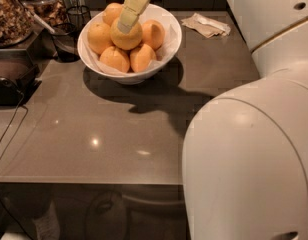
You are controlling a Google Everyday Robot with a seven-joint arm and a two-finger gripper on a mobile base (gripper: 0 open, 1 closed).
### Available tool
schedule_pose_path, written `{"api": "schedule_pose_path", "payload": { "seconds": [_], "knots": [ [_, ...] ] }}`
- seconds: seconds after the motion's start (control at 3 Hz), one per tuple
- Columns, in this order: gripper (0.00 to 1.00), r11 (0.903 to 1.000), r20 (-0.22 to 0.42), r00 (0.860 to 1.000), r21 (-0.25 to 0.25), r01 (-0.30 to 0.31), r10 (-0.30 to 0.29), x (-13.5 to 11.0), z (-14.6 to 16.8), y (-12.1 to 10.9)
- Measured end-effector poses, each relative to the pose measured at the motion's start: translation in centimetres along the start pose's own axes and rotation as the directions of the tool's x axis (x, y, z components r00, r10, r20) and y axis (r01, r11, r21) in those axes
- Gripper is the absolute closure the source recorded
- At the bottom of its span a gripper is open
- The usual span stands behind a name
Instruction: Pick orange from white bowl
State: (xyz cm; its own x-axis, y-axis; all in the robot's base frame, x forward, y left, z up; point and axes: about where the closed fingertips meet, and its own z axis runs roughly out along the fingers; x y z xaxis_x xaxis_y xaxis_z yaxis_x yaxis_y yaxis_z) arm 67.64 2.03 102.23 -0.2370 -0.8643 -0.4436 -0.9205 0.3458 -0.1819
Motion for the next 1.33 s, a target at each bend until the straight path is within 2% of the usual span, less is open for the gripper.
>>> {"api": "schedule_pose_path", "payload": {
  "seconds": [0.33,0.67,1.0,1.33],
  "knots": [
    [0.00,0.9998,0.035,0.999,-0.007,-0.019,0.019,-0.5,0.9,-0.4],
    [0.04,0.9992,0.040,0.999,-0.032,-0.024,0.025,-1.3,2.4,-0.4],
    [0.07,0.9979,0.031,0.999,-0.055,-0.035,0.037,-1.6,3.9,-0.4],
    [0.15,0.9968,0.017,0.999,-0.063,-0.049,0.050,-1.6,5.1,-0.7]
  ]
}}
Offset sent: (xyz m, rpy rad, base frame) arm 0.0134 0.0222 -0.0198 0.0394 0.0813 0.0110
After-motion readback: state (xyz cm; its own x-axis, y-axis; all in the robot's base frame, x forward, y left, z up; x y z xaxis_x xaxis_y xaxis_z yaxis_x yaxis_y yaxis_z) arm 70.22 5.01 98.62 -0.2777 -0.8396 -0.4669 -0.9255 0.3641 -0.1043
